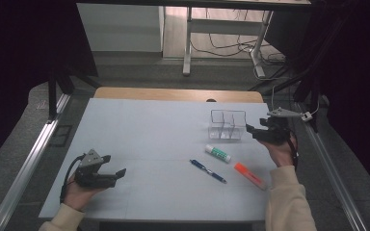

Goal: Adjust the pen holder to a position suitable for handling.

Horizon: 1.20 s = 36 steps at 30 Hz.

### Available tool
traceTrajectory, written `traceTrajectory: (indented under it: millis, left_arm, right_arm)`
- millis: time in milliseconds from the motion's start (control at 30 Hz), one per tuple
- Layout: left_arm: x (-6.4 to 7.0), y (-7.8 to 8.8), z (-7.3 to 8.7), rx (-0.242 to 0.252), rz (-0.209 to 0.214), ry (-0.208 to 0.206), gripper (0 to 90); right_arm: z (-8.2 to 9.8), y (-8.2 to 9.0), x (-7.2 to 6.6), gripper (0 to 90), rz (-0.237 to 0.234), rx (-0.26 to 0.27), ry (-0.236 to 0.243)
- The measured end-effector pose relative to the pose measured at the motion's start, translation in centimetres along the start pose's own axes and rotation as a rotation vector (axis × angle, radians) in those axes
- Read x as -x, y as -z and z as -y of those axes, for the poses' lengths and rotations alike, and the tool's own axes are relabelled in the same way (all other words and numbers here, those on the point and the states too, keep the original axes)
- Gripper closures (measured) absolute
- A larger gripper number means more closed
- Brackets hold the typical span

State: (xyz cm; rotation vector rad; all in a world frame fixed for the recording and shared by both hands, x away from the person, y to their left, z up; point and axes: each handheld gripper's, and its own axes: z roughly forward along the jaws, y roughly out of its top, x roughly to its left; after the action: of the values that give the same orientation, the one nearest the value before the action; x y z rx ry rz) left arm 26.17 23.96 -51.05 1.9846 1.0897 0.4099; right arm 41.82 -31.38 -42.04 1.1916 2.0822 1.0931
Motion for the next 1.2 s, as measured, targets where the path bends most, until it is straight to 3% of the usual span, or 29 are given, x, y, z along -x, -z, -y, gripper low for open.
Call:
traceTrajectory:
  millis: [133, 300, 467, 667, 733, 800, 833, 1067, 1200]
  left_arm:
    - [-0.1, -0.1, 0.0, -0.005, 0.000, 0.002, 17.7]
    - [-0.1, -0.1, 0.0, -0.007, -0.001, 0.004, 17.6]
    - [0.0, -0.3, 0.1, -0.014, 0.002, 0.002, 17.6]
    - [0.1, -0.3, 0.1, -0.017, 0.002, -0.002, 17.6]
    - [0.1, -0.4, 0.1, -0.018, 0.002, -0.004, 17.6]
    - [0.2, -0.4, 0.1, -0.020, 0.005, -0.004, 17.6]
    - [0.2, -0.5, 0.1, -0.021, 0.006, -0.004, 17.6]
    - [0.1, -0.5, 0.2, -0.026, 0.000, 0.000, 17.6]
    - [0.1, -0.5, 0.2, -0.027, -0.002, 0.000, 17.6]
  right_arm:
    - [0.2, -0.7, 1.0, 37.4, 0.011, -0.018, -0.023]
    - [0.4, -2.4, 1.4, 40.5, 0.023, -0.061, -0.020]
    - [0.3, -3.3, 1.9, 45.3, 0.062, -0.067, -0.028]
    - [0.5, -3.8, 2.6, 50.8, 0.055, -0.078, -0.047]
    - [0.8, -4.3, 2.9, 60.4, 0.051, -0.091, -0.043]
    - [0.8, -4.5, 2.9, 63.1, 0.052, -0.099, -0.034]
    - [0.9, -5.0, 3.0, 69.6, 0.054, -0.113, -0.023]
    - [1.2, -6.1, 3.3, 88.0, 0.044, -0.139, -0.009]
    - [1.3, -6.6, 3.4, 89.8, 0.036, -0.146, -0.009]
